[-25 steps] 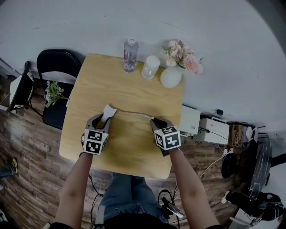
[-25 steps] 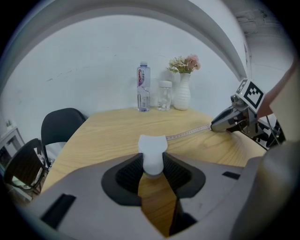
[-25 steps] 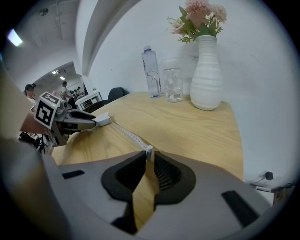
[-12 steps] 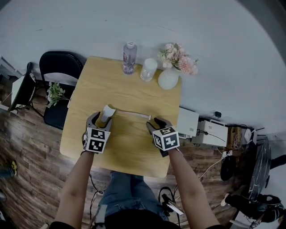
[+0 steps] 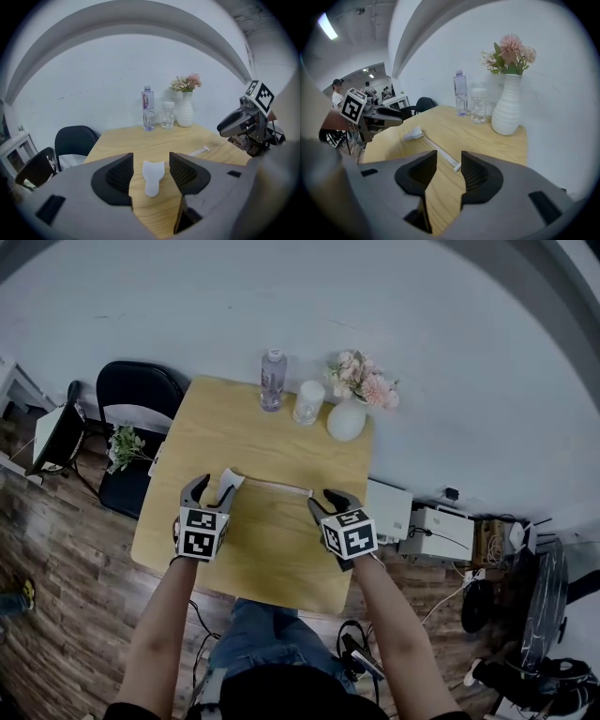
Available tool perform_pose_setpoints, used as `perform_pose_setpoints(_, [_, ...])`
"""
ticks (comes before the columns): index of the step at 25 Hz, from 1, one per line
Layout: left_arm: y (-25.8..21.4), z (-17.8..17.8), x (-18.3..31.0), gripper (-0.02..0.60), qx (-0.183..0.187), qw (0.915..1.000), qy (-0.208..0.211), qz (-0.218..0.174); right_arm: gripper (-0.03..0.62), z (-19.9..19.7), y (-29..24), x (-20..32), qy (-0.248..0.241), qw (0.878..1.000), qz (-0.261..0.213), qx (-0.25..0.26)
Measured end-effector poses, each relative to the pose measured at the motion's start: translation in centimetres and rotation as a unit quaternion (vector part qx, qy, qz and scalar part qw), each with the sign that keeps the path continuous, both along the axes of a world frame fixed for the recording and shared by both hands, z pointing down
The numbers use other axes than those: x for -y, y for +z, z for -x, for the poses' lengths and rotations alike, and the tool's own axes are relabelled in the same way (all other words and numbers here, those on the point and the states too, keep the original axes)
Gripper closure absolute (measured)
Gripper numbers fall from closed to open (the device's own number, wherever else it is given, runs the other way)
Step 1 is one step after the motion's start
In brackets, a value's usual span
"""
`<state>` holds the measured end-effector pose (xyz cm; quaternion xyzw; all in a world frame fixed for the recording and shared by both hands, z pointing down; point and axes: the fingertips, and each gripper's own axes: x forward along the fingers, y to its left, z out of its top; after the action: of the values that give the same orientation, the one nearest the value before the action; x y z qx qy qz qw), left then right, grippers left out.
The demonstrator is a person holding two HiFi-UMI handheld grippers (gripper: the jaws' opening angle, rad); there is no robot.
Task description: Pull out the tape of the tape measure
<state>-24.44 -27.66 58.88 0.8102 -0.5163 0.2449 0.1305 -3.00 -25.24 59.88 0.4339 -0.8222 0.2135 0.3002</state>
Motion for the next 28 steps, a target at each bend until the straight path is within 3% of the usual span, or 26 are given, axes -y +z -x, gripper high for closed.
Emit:
perform_pose_setpoints(3, [-1.3, 0.1, -0.1, 0.353, -0.004, 0.9999, -0.004, -0.010, 0.449, -0.2, -1.4, 0.0, -0.002, 1.000, -0.013, 0.000])
perform_pose_setpoints(15, [-6.7, 0.2, -0.3, 0.353, -0.020, 0.9978, -0.011, -0.062, 0.468, -0.6, -6.4, 0.2, -0.006, 0.998, -0.061, 0.009])
perform_pose_setpoints(28, [-11.7, 0.7, -1.1, 0.354, -0.047, 0.9919, -0.012, -0.117, 0.552, -0.7, -11.3, -0.4, -0.006, 0.992, -0.122, 0.018])
